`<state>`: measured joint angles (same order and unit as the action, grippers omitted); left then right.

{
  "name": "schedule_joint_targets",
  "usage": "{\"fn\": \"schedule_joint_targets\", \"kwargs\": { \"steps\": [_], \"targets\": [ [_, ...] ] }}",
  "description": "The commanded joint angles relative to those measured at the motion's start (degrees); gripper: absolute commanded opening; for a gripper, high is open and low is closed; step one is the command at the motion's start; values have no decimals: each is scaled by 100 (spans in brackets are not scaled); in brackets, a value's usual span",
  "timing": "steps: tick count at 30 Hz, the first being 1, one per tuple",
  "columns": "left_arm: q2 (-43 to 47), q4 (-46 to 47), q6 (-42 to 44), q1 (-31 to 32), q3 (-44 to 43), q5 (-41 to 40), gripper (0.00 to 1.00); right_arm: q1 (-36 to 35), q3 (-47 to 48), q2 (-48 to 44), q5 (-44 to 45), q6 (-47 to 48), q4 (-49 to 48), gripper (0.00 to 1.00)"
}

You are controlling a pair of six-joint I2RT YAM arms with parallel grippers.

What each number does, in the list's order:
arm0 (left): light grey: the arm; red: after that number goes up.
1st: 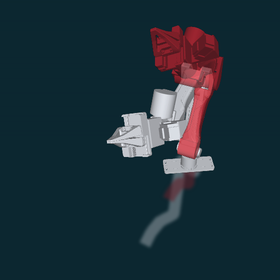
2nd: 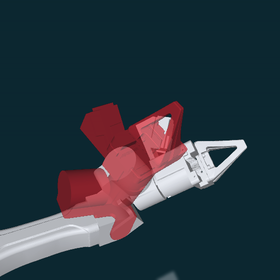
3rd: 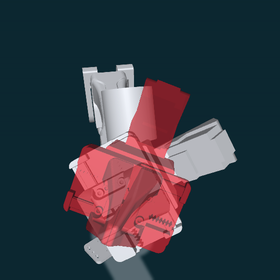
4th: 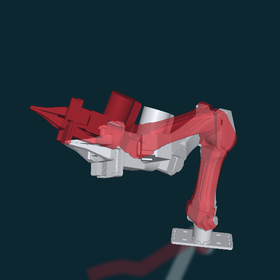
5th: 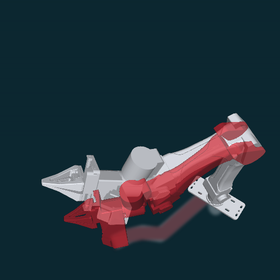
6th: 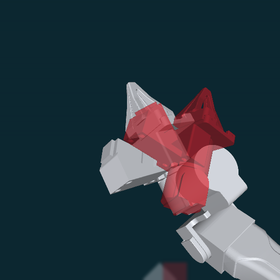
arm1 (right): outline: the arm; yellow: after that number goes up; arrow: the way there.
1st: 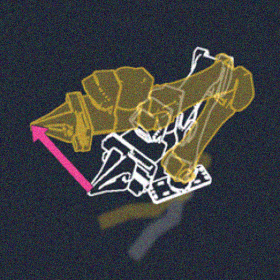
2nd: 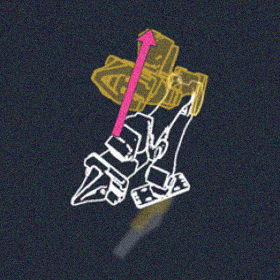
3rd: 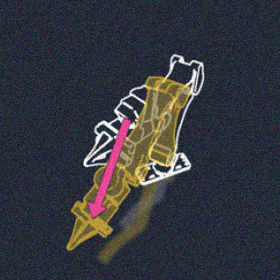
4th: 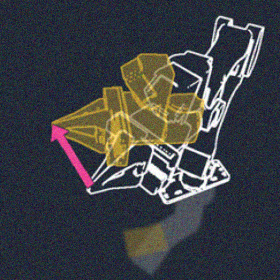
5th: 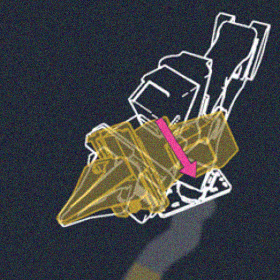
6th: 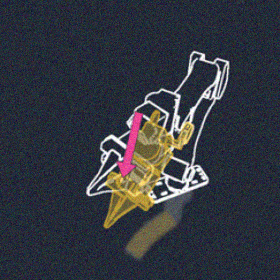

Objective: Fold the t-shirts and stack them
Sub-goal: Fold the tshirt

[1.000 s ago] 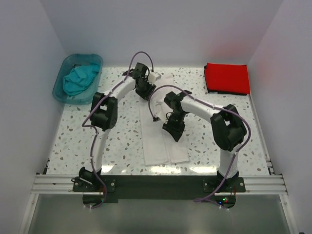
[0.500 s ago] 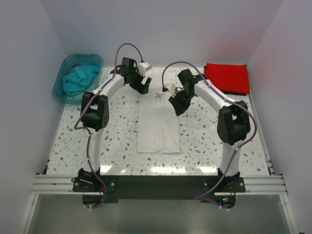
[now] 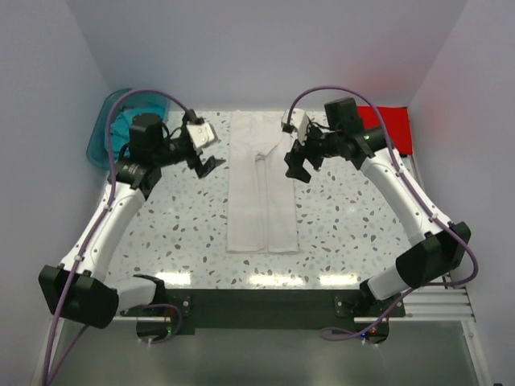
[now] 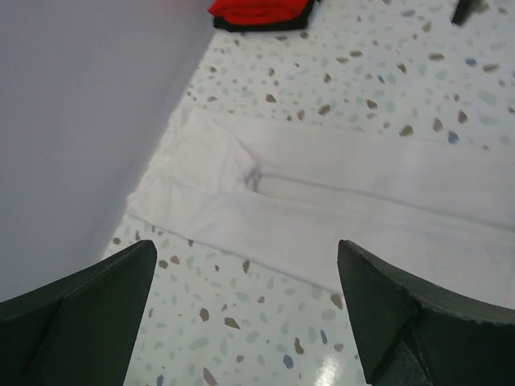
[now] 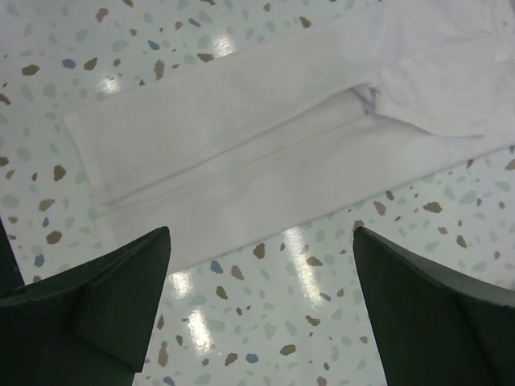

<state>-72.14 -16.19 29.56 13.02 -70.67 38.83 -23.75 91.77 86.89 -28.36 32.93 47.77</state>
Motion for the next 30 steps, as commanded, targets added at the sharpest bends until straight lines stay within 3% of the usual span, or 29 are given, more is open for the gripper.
{"fn": "schedule_joint_targets", "kwargs": {
  "steps": [1, 4, 7, 9, 12, 14, 15, 17, 18, 21, 24, 30],
  "targets": [
    [146, -1569, 2380, 174, 931, 846, 100, -33, -387, 109, -1055, 573, 425, 98],
    [603, -1924, 3149, 456, 1853, 741, 100, -216, -659, 231, -1513, 1599, 1267, 99],
    [973, -1599, 3162, 860, 2662, 416, 100, -866, -2026, -547, -199, 1646, 194, 99],
    [1096, -1275, 3091, 1001, 3031, 284, 100, -938, -3236, -1651, -266, 2040, -985, 99],
    [1062, -1168, 3169, 1071, 3261, 274, 100, -1105, -4286, -2542, -38, 1413, -2559, 99],
    [1000, -1176, 3345, 1203, 3358, 204, 100, -1211, -4387, -2511, -161, 1776, -2458, 98],
    [948, -1107, 3372, 1369, 3463, 143, 100, -1385, -4186, -2197, -109, 2240, -1760, 92],
    [904, -861, 3197, 1623, 3665, -6, 100, -1474, -4018, -1809, -109, 2342, -1036, 98],
    [886, -712, 3170, 1686, 3727, -68, 100, -1527, -4070, -1686, 109, 2193, -1094, 99],
    [824, -370, 3205, 1766, 4034, -121, 85, -1720, -4542, -1535, 252, 2156, -1690, 98],
    [745, -141, 3284, 1862, 4210, -156, 70, -1896, -5070, -1535, 454, 2428, -2210, 88],
    [578, 89, 3416, 2038, 4378, -244, 62, -2160, -5651, -1351, 805, 2446, -2930, 69]
  ]
}}
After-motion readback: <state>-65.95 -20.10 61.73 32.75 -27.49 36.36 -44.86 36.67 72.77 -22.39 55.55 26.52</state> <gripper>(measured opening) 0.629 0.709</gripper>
